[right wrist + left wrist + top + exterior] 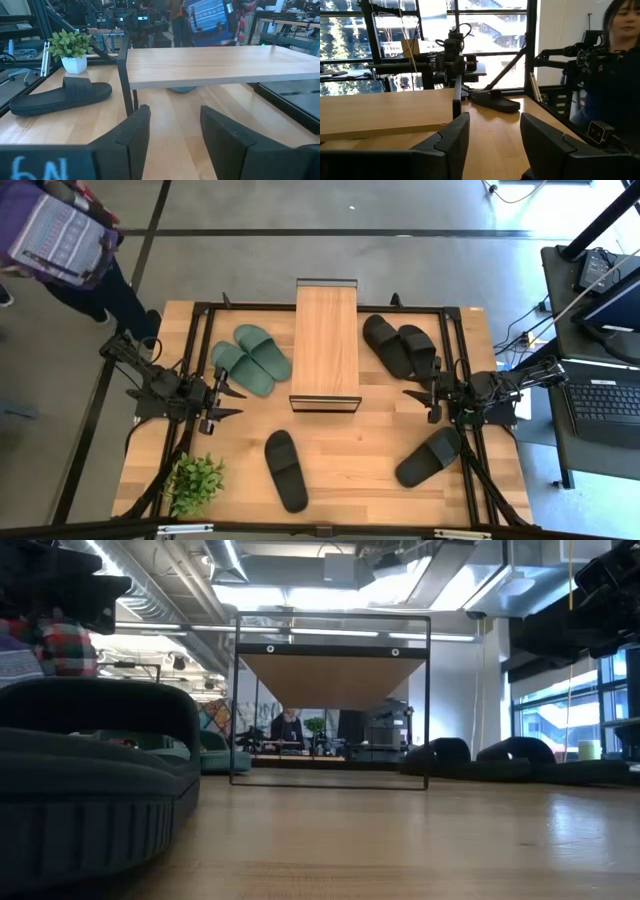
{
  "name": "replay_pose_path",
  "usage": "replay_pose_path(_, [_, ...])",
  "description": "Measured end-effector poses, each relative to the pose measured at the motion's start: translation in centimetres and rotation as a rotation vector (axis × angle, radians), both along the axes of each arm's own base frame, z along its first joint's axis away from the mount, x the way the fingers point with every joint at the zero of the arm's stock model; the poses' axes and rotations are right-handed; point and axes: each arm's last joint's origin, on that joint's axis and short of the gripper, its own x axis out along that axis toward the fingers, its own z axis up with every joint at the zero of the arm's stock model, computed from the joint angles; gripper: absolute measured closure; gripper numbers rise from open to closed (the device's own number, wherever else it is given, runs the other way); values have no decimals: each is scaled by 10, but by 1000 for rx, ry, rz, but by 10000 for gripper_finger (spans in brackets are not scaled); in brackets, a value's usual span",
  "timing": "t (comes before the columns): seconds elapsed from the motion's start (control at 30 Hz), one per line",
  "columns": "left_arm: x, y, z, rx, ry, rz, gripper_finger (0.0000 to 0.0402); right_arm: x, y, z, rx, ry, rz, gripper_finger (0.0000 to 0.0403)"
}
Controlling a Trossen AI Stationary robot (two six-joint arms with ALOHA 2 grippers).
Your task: Pick and place slides into the shelf
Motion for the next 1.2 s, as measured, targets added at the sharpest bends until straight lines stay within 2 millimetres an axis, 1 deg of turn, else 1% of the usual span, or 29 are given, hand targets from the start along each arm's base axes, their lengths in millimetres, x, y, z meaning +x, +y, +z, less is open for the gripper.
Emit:
replay_pose_path(0.73, [0, 0, 0, 0, 0, 1, 233, 0, 0, 0, 0, 0, 0, 228])
replay_pose_path(0.87, [0, 1, 0, -3, 2, 43, 233, 0, 0, 0, 0, 0, 0, 228])
replay_pose_path(0.97, [0, 1, 0, -4, 2, 45, 233, 0, 0, 0, 17, -3, 0, 228])
replay_pose_path(1.1, [0, 1, 0, -4, 2, 44, 233, 0, 0, 0, 82, -12, -5, 228])
replay_pose_path(1.2, [0, 1, 0, -3, 2, 44, 233, 0, 0, 0, 81, -12, -4, 228])
